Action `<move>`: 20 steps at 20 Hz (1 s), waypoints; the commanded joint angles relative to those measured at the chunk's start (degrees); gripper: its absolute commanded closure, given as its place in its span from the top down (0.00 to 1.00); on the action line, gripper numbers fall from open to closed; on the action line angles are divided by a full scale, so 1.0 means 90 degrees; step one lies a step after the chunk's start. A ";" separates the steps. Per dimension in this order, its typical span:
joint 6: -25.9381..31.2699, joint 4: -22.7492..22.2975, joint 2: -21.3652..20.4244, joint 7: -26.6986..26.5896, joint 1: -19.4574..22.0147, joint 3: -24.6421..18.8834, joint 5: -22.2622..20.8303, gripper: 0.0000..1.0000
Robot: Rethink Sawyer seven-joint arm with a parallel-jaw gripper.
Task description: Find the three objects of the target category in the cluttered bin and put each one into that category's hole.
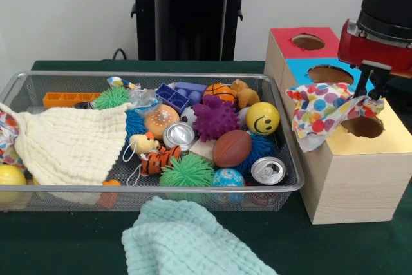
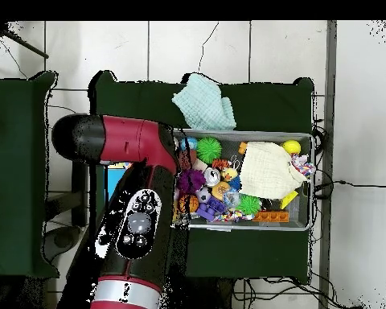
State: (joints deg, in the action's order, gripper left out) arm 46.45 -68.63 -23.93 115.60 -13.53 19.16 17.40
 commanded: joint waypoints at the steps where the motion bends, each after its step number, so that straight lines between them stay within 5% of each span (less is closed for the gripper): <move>1: 0.0930 0.0062 -0.0135 -0.0316 0.0290 -0.0591 -0.0531 0.00; 20: 0.1797 0.0482 -0.0582 0.0155 0.0226 -0.0844 -0.0622 0.00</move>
State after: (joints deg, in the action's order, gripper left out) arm 55.90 -64.63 -27.83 115.60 -11.54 17.41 13.42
